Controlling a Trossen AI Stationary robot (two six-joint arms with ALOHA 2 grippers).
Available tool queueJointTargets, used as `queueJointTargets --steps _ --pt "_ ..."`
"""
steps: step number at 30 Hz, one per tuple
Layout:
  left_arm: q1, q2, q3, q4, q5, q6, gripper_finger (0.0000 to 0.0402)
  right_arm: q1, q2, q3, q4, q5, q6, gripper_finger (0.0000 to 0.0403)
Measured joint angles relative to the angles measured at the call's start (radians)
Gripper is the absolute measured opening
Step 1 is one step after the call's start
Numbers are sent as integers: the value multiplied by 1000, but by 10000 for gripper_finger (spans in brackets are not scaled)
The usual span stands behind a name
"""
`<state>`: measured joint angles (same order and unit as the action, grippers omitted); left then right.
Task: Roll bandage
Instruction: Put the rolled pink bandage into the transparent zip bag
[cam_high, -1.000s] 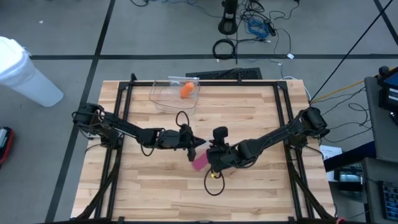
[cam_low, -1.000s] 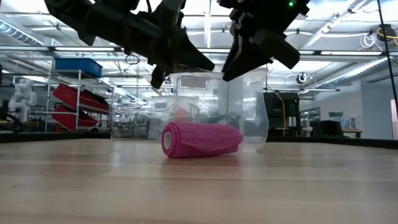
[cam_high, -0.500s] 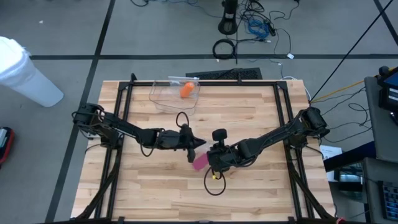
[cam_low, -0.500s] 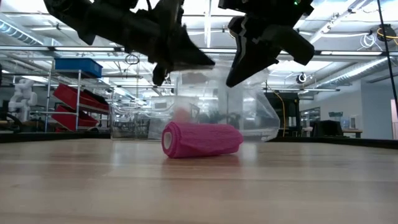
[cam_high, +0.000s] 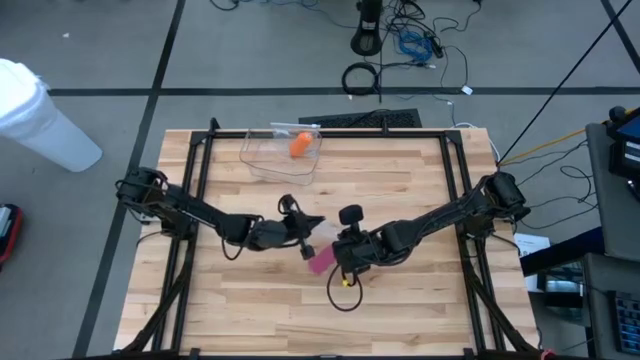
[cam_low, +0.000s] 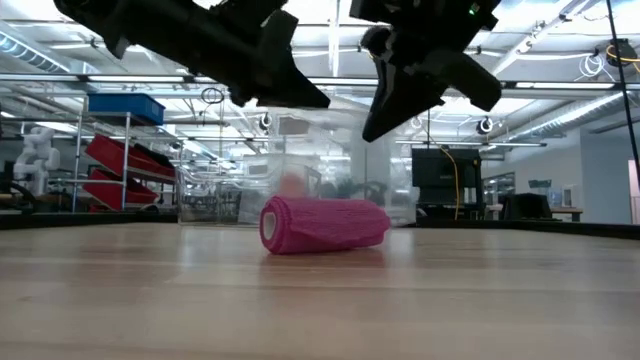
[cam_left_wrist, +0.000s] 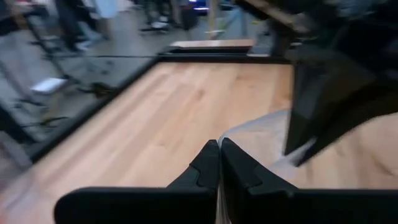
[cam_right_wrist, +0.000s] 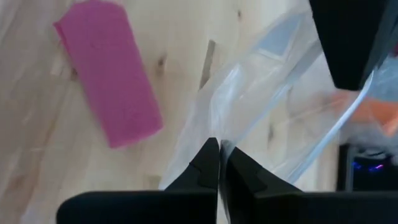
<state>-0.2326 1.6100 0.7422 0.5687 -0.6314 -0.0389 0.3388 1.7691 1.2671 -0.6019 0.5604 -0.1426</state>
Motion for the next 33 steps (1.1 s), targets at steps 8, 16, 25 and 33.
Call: queueJointTargets --steps 8,16,25,33 --pt "-91 16 1 -9 -243 2 5 -12 0 0 58 113 -48 9" --pt "-221 165 25 42 -361 197 5 8 0 0 17 -120 82 92" --pt "-214 254 81 51 -535 257 5 58 -4 19 63 -235 134 198" --pt "-199 176 97 127 -609 405 5 62 -5 19 28 -1 129 199"
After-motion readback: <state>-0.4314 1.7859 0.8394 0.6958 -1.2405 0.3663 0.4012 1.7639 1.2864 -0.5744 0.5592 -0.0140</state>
